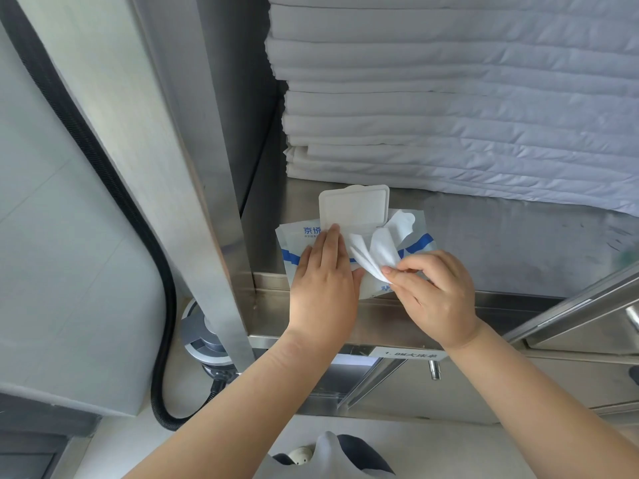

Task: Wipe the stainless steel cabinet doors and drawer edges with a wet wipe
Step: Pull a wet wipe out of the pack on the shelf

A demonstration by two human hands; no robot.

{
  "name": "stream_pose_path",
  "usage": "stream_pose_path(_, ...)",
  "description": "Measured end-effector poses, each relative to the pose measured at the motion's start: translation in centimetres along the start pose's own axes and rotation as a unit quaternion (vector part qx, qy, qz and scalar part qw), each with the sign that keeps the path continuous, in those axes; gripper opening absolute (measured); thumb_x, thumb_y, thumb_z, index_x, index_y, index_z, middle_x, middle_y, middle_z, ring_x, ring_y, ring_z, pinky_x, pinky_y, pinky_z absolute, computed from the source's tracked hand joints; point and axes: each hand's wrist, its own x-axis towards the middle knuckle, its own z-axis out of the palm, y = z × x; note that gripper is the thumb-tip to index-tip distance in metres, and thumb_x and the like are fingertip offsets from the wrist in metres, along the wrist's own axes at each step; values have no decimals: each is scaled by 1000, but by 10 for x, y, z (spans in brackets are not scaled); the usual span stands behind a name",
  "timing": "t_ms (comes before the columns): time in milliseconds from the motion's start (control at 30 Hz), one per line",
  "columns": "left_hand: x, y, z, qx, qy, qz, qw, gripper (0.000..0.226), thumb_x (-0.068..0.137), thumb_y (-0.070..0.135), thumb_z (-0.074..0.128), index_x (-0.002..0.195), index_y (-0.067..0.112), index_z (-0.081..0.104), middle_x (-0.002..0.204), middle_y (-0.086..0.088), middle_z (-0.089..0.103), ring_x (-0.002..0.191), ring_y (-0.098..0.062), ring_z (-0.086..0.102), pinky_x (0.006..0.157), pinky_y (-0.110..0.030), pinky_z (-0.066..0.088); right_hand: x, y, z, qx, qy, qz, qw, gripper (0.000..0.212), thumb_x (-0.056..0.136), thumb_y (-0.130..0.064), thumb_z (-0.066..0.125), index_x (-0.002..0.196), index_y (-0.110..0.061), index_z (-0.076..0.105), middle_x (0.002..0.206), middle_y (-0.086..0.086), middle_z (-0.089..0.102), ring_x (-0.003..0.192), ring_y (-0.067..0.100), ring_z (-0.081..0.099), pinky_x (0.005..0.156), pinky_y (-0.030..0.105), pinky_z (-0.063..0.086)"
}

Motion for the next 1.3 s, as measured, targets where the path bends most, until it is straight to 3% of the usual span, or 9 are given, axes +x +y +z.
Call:
stream_pose_path(100, 0, -2, 1, 13, -16, 30, 999, 49, 84, 20, 68, 128, 3, 55, 137, -20, 48, 126, -30, 49, 101, -41, 44, -1, 0, -5, 14, 23, 14, 1000, 14, 83, -5, 69, 92, -14, 64, 86, -2, 53, 65, 18, 46, 58, 30, 42)
stream_pose_path(233, -1, -4, 1, -36, 38, 28, 998, 51, 68, 13, 83, 113, -4, 64, 117, -21, 63, 107, -34, 62, 86, -43, 54, -1, 4, -11, 2, -15, 31, 999, 6, 83, -5, 70, 78, -6, 73, 73, 7, 62, 61, 20, 46, 56, 30, 44)
stream_pose_path(433, -4, -10, -6, -172, -12, -12, 985, 59, 85, 24, 67, 137, 5, 45, 145, -9, 41, 132, -26, 41, 104, -37, 38, -2, 5, -16, -1, -50, 52, 997, 9, 82, -4, 67, 76, -4, 74, 70, 9, 62, 64, 21, 52, 60, 30, 46)
stream_pose_path(633, -5, -4, -28, -176, -15, 19, 984, 63, 81, 47, 54, 133, 12, 50, 133, -1, 54, 125, -19, 47, 101, -31, 39, -5, 0, -20, -1, -74, 59, 995, 7, 82, -7, 67, 77, -6, 73, 72, 8, 61, 62, 23, 55, 57, 31, 47)
stream_pose_path(767, 2, -6, -29, -149, -43, 34, 987, 47, 89, 45, 54, 125, 15, 57, 121, 2, 58, 114, -17, 51, 89, -28, 43, -5, 4, -30, 40, -145, 52, 987, 26, 88, -30, 62, 88, -5, 72, 80, 7, 61, 70, 21, 55, 63, 29, 46)
stream_pose_path(867, 4, -8, -27, -131, -45, 49, 989, 34, 88, 31, 60, 119, 16, 61, 113, 1, 59, 108, -19, 53, 82, -29, 45, 5, 8, -36, 48, -197, 54, 978, 27, 93, -17, 47, 110, -8, 67, 85, 5, 59, 73, 21, 53, 66, 29, 45)
stream_pose_path(967, 6, -6, -30, -121, -39, 49, 991, 27, 85, 28, 64, 110, 17, 65, 104, 0, 61, 100, -20, 56, 74, -30, 46, 25, 13, -35, 7, -250, 71, 966, 49, 81, 2, 54, 127, -14, 59, 87, 4, 53, 75, 23, 51, 67, 30, 43)
stream_pose_path(1167, 9, -7, -35, -141, -38, 47, 988, 13, 87, 23, 64, 96, 15, 64, 96, 1, 64, 94, -20, 56, 71, -33, 50, 43, 17, -40, -30, -276, 67, 958, 15, 74, -9, 66, 86, -17, 68, 95, 3, 56, 88, 21, 47, 72, 35, 43)
stream_pose_path(1300, 13, -9, -48, -172, 4, 23, 985, 9, 84, 19, 67, 92, 16, 64, 85, 3, 65, 76, -17, 53, 58, -26, 43, 47, 22, -51, -17, -242, 88, 966, 7, 83, -13, 59, 82, -15, 66, 110, 3, 61, 101, 23, 51, 80, 37, 42)
